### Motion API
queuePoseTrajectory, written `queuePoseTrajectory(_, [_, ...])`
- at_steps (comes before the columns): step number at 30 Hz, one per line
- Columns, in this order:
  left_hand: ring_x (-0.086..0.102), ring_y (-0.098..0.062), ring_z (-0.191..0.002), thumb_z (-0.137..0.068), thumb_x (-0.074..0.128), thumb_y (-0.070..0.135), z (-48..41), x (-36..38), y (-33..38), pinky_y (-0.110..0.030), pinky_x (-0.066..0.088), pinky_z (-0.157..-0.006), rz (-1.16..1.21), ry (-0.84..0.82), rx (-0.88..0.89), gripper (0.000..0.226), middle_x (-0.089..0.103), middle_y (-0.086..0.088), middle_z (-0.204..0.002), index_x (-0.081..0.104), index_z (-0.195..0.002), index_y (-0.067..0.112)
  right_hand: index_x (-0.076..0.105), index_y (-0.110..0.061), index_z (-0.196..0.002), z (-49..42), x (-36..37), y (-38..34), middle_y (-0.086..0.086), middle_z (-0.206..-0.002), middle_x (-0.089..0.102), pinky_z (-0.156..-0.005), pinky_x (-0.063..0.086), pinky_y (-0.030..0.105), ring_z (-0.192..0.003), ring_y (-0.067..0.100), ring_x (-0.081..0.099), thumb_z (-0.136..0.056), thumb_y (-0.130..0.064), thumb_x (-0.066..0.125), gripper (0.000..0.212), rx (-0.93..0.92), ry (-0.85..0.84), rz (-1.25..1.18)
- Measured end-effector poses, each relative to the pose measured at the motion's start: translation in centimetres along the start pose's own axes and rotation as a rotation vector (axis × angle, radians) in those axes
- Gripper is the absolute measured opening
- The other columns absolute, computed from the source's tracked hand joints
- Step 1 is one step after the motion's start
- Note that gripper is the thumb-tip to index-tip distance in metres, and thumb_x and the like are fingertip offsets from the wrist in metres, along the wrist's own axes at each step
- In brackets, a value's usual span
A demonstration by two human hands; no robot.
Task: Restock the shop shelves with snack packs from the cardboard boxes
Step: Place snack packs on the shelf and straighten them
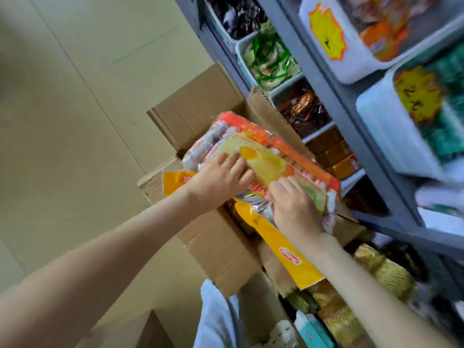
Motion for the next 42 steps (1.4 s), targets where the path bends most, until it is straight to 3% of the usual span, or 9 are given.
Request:
queuePoseTrajectory(3, [0.065, -0.031, -0.077, -0.088, 0.057, 0.007, -0.5, -5.4, 0.9, -0.038, 0.051, -0.062, 0.073, 0.023, -0.069, 0.004, 0.064, -0.014, -0.084, 0.057, -0.091, 0.005, 0.038, -0.018, -0.079, 0.1, -6.2, -1.3, 0.009, -0.069, 0.047, -0.064, 0.034, 0.036, -0.071, 0.026, 0.04, -0.081, 0.004, 0.059, 0.03, -0.001, 0.052, 0.051])
queuePoseTrajectory(6, [0.059, -0.03, -0.07, -0.076, 0.068, 0.017, -0.4, -12.2, 2.3, -0.038, 0.045, -0.06, 0.107, 0.052, -0.122, 0.02, 0.059, -0.011, -0.08, 0.058, -0.089, 0.006, 0.058, -0.011, -0.094, 1.4, -12.9, -3.6, 0.009, -0.086, 0.06, -0.078, 0.043, 0.041, -0.085, 0.028, 0.054, -0.09, -0.024, 0.061, 0.015, 0.018, 0.067, 0.104])
queuePoseTrajectory(9, [0.057, -0.029, -0.066, -0.067, 0.069, 0.029, -0.1, -20.4, 3.3, -0.036, 0.044, -0.059, 0.074, 0.093, -0.174, 0.036, 0.056, -0.008, -0.076, 0.051, -0.089, 0.008, 0.036, -0.014, -0.144, 4.2, -16.0, -6.2, 0.016, -0.142, 0.044, -0.107, 0.027, 0.054, -0.132, 0.035, 0.039, -0.062, -0.062, 0.075, 0.102, 0.018, -0.152, 0.265])
queuePoseTrajectory(12, [0.058, -0.028, -0.065, -0.072, 0.064, 0.041, -0.1, -28.1, 5.5, -0.035, 0.048, -0.057, 0.014, 0.103, -0.15, 0.039, 0.056, -0.008, -0.075, 0.054, -0.088, 0.006, 0.009, -0.024, -0.154, 6.5, -20.6, -8.8, 0.017, -0.156, 0.019, -0.108, 0.022, 0.061, -0.141, 0.041, 0.025, -0.049, -0.052, 0.089, 0.135, -0.041, -0.128, 0.495])
queuePoseTrajectory(19, [0.064, -0.029, -0.075, -0.047, 0.086, 0.046, 0.0, -44.8, 13.2, -0.038, 0.043, -0.073, -0.088, 0.16, -0.148, 0.083, 0.064, -0.011, -0.088, 0.044, -0.108, 0.007, 0.023, -0.012, -0.149, 10.5, -37.4, -14.6, 0.015, -0.126, 0.052, -0.092, 0.034, 0.047, -0.114, 0.033, 0.047, -0.062, -0.025, 0.085, 0.108, -0.038, 0.277, 0.492])
queuePoseTrajectory(22, [0.064, -0.033, -0.096, -0.055, 0.084, 0.047, 0.5, -52.1, 18.3, -0.042, 0.038, -0.089, -0.206, 0.293, -0.188, 0.093, 0.065, -0.016, -0.113, 0.043, -0.128, 0.005, 0.039, -0.004, -0.142, 14.0, -46.1, -16.6, 0.014, -0.113, 0.063, -0.088, 0.032, 0.043, -0.106, 0.03, 0.051, -0.076, -0.028, 0.068, 0.076, -0.038, 0.41, 0.485])
queuePoseTrajectory(27, [0.037, -0.038, -0.134, -0.054, 0.072, 0.076, 0.2, -60.5, 28.3, -0.059, 0.023, -0.111, -0.408, 0.394, -0.154, 0.12, 0.038, -0.021, -0.149, 0.026, -0.149, 0.017, 0.045, -0.004, -0.139, 21.9, -59.0, -19.3, 0.013, -0.111, 0.064, -0.088, 0.03, 0.042, -0.1, 0.031, 0.053, -0.078, -0.016, 0.074, 0.069, -0.08, 0.546, 0.597])
queuePoseTrajectory(32, [0.042, -0.038, -0.117, -0.07, 0.077, 0.037, -1.8, -69.9, 37.7, -0.051, 0.033, -0.097, -0.511, 0.686, -0.059, 0.092, 0.049, -0.023, -0.133, 0.032, -0.146, 0.012, 0.04, -0.004, -0.141, 30.8, -71.1, -21.7, 0.014, -0.114, 0.061, -0.088, 0.029, 0.043, -0.1, 0.033, 0.049, -0.079, -0.016, 0.064, 0.067, -0.06, 0.638, 0.761])
queuePoseTrajectory(42, [0.048, -0.036, -0.119, -0.08, 0.069, 0.026, -6.4, -85.3, 51.4, -0.044, 0.034, -0.098, -0.54, 1.244, 0.174, 0.064, 0.057, -0.022, -0.131, 0.044, -0.139, 0.013, 0.039, 0.0, -0.142, 44.3, -88.7, -25.6, 0.016, -0.109, 0.058, -0.085, 0.032, 0.044, -0.097, 0.035, 0.052, -0.077, 0.002, 0.059, 0.068, -0.011, 0.928, 1.204])
Point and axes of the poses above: each hand's wrist, its own z-axis away from the middle knuckle, its own x-axis out of the palm, y = z × x, the point moved 10 cm from there along -z, towards the middle knuckle
